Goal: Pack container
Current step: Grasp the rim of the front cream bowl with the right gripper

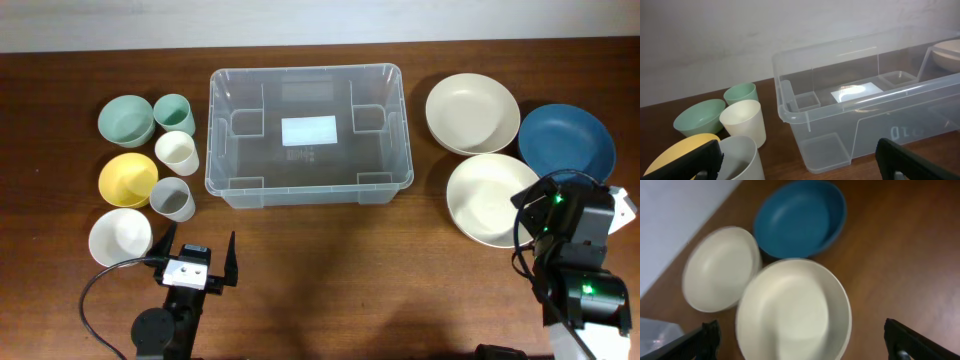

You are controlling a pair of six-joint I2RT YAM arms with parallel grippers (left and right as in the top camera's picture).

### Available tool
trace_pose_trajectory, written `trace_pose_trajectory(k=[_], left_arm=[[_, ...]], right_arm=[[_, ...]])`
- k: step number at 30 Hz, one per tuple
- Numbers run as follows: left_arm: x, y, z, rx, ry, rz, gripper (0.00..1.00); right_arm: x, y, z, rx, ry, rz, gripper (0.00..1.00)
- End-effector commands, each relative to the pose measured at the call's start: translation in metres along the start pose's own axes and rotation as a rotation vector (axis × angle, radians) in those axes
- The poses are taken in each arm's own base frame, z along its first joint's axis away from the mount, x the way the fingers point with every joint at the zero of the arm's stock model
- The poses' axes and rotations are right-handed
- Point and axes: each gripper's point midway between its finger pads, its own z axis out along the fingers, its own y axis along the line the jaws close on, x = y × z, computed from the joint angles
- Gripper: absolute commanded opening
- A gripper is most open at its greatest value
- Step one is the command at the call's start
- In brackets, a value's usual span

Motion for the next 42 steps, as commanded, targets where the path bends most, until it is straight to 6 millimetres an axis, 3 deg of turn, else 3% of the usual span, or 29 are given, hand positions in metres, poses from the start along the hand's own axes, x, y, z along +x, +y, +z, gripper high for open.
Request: trace_pose_trajectory(k=[1, 9, 19, 24, 31, 42], left_arm=[[0.001, 0.002, 0.000, -0.009, 0.001, 0.008, 1.00], [0.001, 0.002, 0.000, -0.009, 0.001, 0.008, 1.00], [0.001, 0.002, 0.000, -0.009, 0.001, 0.008, 1.00], [0.001, 0.002, 0.000, -0.009, 0.001, 0.008, 1.00], [0.001, 0.002, 0.000, -0.009, 0.001, 0.008, 1.00], [0.001, 0.002, 0.000, -0.009, 0.001, 0.008, 1.00]], right_arm=[[0.006, -0.015, 0.009, 0.085, 0.042, 0.118, 0.99], [0.055, -0.039, 0.052, 0.223, 0.338, 0.258, 0.99], [0.061, -0.065, 0.071, 0.296, 0.416, 0.328, 0.99], [0.061, -0.060, 0.086, 0.261, 0.423, 0.266, 0.99], [0.080, -0.045, 0.114, 0.177, 0.529, 0.210, 0.99], [0.099, -0.050, 0.143, 0.205, 0.578, 0.210, 0.99]])
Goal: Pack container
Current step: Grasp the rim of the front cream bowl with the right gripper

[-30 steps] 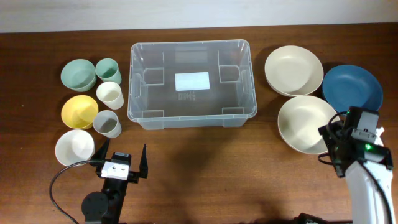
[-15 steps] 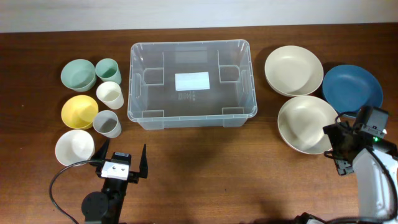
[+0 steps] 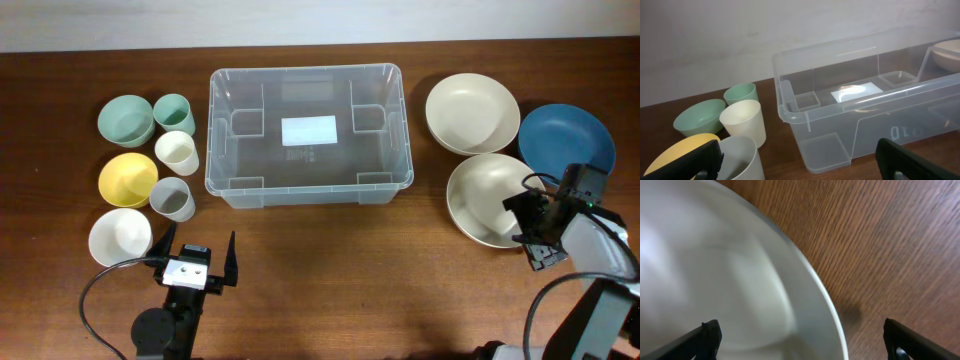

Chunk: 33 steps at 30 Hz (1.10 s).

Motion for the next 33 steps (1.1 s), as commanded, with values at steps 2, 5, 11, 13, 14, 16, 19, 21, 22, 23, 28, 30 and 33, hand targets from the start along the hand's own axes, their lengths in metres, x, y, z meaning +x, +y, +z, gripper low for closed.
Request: trace_pose_trajectory(k=[2, 5, 11, 13, 14, 16, 19, 21, 22, 23, 28, 30, 33], left_arm=[[0.001, 0.002, 0.000, -0.009, 0.001, 0.008, 1.00], [0.001, 0.002, 0.000, -0.009, 0.001, 0.008, 1.00], [0.001, 0.002, 0.000, -0.010, 0.001, 0.008, 1.00], [0.001, 0.002, 0.000, -0.010, 0.001, 0.008, 1.00], [0.001, 0.002, 0.000, -0.009, 0.001, 0.008, 1.00], [0.001, 0.002, 0.000, -0.010, 0.001, 0.008, 1.00], [0.001, 0.002, 0.000, -0.009, 0.001, 0.008, 1.00], [0.001, 0.002, 0.000, -0.009, 0.001, 0.008, 1.00], [0.001, 0.002, 0.000, -0.010, 0.001, 0.008, 1.00], [0.001, 0.002, 0.000, -0.009, 0.001, 0.008, 1.00], [0.001, 0.002, 0.000, -0.010, 0.001, 0.008, 1.00], [0.001, 0.002, 0.000, -0.009, 0.001, 0.008, 1.00], [0.001, 0.002, 0.000, -0.009, 0.001, 0.008, 1.00]], right_arm=[[-0.003, 0.002, 0.006, -0.001, 0.009, -0.009, 0.99], [-0.004, 0.003, 0.006, -0.005, 0.005, -0.010, 0.90], [-0.004, 0.003, 0.006, -0.006, 0.004, -0.010, 0.64], [-0.005, 0.003, 0.006, -0.006, 0.002, -0.010, 0.64], [-0.005, 0.003, 0.006, -0.007, 0.001, -0.010, 0.64], [-0.005, 0.003, 0.007, -0.005, -0.001, -0.010, 0.64], [-0.006, 0.003, 0.008, -0.006, -0.003, -0.010, 0.60], [-0.005, 0.002, 0.011, -0.004, 0.000, -0.010, 0.57], [-0.004, 0.001, 0.014, 0.002, 0.007, -0.009, 0.53], [-0.003, 0.000, 0.015, 0.007, 0.012, -0.009, 0.49], [-0.001, -0.003, 0.019, 0.018, 0.024, -0.008, 0.40], [-0.001, -0.003, 0.019, 0.018, 0.024, -0.008, 0.33], [0.000, -0.003, 0.019, 0.022, 0.028, -0.007, 0.16]])
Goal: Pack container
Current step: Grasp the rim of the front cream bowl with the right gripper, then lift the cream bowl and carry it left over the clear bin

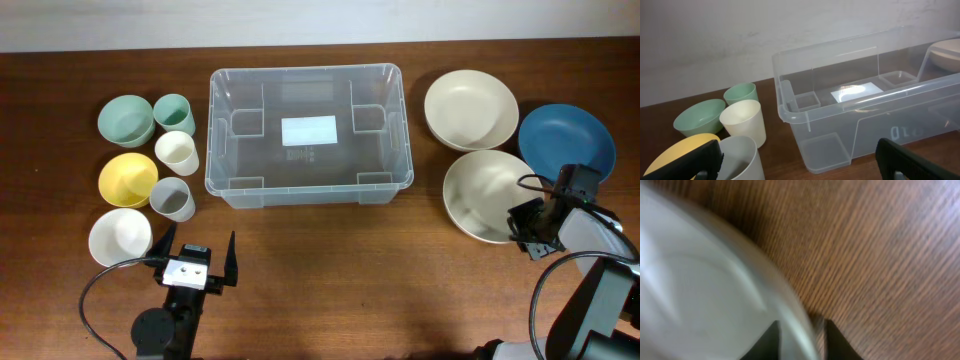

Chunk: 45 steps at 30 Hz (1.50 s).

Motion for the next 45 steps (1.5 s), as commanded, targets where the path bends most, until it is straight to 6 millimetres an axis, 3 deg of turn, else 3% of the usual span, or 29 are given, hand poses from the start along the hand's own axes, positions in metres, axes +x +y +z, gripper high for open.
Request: trace_pose_trajectory(k=[1, 2, 13, 18, 24, 30, 34, 39, 42, 45], left_arm=[[0.001, 0.002, 0.000, -0.009, 0.001, 0.008, 1.00], [0.001, 0.002, 0.000, -0.009, 0.001, 0.008, 1.00], [0.001, 0.002, 0.000, -0.009, 0.001, 0.008, 1.00], [0.001, 0.002, 0.000, -0.009, 0.001, 0.008, 1.00], [0.001, 0.002, 0.000, -0.009, 0.001, 0.008, 1.00], [0.001, 0.002, 0.000, -0.009, 0.001, 0.008, 1.00], [0.001, 0.002, 0.000, -0.009, 0.001, 0.008, 1.00], [0.001, 0.002, 0.000, -0.009, 0.001, 0.008, 1.00], [0.001, 0.002, 0.000, -0.009, 0.001, 0.008, 1.00], [0.001, 0.002, 0.000, -0.009, 0.001, 0.008, 1.00]], right_arm=[[0.001, -0.003, 0.002, 0.008, 0.010, 0.006, 0.08], [0.002, -0.004, 0.002, 0.012, 0.014, 0.007, 0.04], [0.022, -0.021, -0.007, 0.085, 0.098, 0.016, 0.04], [0.026, -0.010, -0.029, 0.016, 0.104, -0.030, 0.04], [0.022, 0.024, -0.079, -0.181, 0.042, -0.109, 0.04], [0.009, 0.044, -0.155, -0.326, -0.132, -0.144, 0.04], [0.010, 0.063, -0.207, -0.474, -0.205, -0.184, 0.04], [0.026, 0.106, -0.267, -0.729, -0.220, -0.258, 0.04], [0.043, 0.137, -0.287, -0.835, -0.216, -0.314, 0.04], [0.067, 0.172, -0.294, -0.918, -0.186, -0.377, 0.04]])
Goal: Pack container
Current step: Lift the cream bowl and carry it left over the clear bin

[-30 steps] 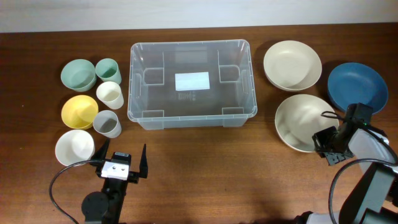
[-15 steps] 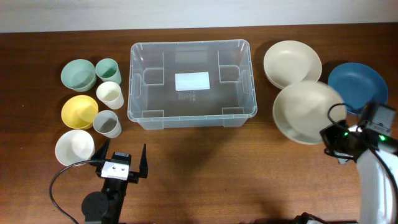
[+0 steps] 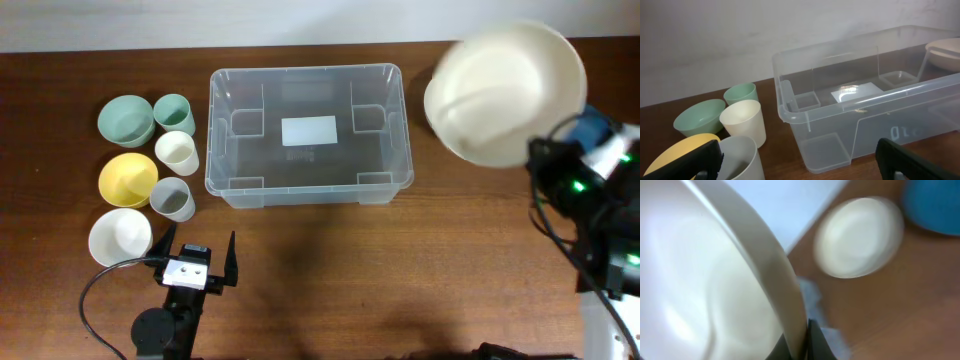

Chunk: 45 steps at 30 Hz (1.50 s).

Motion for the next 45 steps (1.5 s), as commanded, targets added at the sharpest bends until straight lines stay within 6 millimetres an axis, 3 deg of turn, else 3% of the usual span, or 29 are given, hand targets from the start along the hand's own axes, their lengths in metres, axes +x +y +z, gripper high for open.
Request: trace_pose_trajectory(k=[1, 4, 11, 19, 22, 27, 39, 45], left_arm=[[0.001, 0.002, 0.000, -0.009, 0.001, 0.008, 1.00], [0.001, 0.002, 0.000, -0.009, 0.001, 0.008, 1.00], [0.001, 0.002, 0.000, -0.009, 0.000, 0.008, 1.00], [0.001, 0.002, 0.000, -0.009, 0.000, 0.008, 1.00], [0.001, 0.002, 0.000, -0.009, 0.000, 0.008, 1.00], [0.001, 0.002, 0.000, -0.009, 0.000, 0.008, 1.00], [0.001, 0.002, 0.000, -0.009, 0.000, 0.008, 1.00], [0.001, 0.002, 0.000, -0.009, 0.000, 0.008, 1.00]], right_arm=[[0.024, 0.048, 0.020, -0.122, 0.076, -0.010, 0.04], [0.050, 0.070, 0.054, -0.137, 0.115, -0.047, 0.04], [0.139, 0.113, 0.134, -0.210, 0.294, -0.142, 0.05], [0.213, 0.149, 0.172, -0.229, 0.437, -0.226, 0.07], [0.224, 0.150, 0.184, -0.200, 0.423, -0.244, 0.08], [0.221, 0.130, 0.202, -0.103, 0.350, -0.258, 0.08], [0.244, 0.123, 0.221, -0.091, 0.364, -0.267, 0.08], [0.256, 0.108, 0.231, -0.050, 0.395, -0.252, 0.08]])
